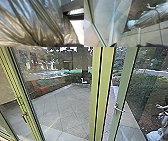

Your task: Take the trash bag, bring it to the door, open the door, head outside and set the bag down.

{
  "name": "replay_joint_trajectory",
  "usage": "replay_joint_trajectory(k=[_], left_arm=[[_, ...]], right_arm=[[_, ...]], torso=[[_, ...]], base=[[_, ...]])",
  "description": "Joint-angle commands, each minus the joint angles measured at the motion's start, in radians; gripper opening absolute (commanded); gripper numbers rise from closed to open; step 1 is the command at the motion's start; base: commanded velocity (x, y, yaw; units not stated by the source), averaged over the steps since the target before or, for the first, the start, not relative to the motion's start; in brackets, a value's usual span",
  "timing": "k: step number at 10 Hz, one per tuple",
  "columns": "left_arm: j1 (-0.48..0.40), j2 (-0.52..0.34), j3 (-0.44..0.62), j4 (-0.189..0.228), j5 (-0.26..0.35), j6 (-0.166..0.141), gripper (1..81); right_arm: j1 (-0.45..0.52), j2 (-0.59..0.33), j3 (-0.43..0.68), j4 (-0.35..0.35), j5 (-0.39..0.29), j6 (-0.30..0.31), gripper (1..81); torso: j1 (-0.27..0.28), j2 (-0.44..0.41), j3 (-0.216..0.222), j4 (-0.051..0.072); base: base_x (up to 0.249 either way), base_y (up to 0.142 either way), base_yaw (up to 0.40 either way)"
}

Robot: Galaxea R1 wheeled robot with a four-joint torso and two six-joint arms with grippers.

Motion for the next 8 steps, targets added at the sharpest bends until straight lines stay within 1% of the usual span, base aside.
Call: replay_joint_trajectory(k=[1,2,5,7,8], left_arm=[[-0.024,0.005,0.003,-0.007,0.087,0.0,1.0],[-0.024,0.008,0.003,-0.006,0.087,0.0,1.0],[-0.024,0.013,0.003,-0.004,0.087,0.0,1.0],[-0.024,0.017,0.003,-0.003,0.087,0.0,1.0],[-0.024,0.017,0.003,-0.004,0.087,0.0,1.0]], right_arm=[[0.133,-0.077,0.06,-0.149,0.018,-0.009,81.1],[0.138,-0.098,0.076,-0.186,0.018,-0.009,81.1],[0.164,-0.169,0.155,-0.265,0.018,-0.003,81.1],[0.165,-0.178,0.172,-0.356,0.018,0.005,81.1],[0.165,-0.177,0.168,-0.382,0.018,0.005,81.1]], torso=[[0.0,0.0,0.0,0.0],[0.0,0.0,0.0,0.0],[0.0,0.0,0.0,0.0],[0.0,0.0,0.0,0.0],[0.0,0.0,0.0,0.0]], base=[[0.0,0.0,0.0],[0.0,0.0,0.0],[0.0,0.0,0.0],[0.0,0.0,0.0],[0.0,0.0,0.0]])
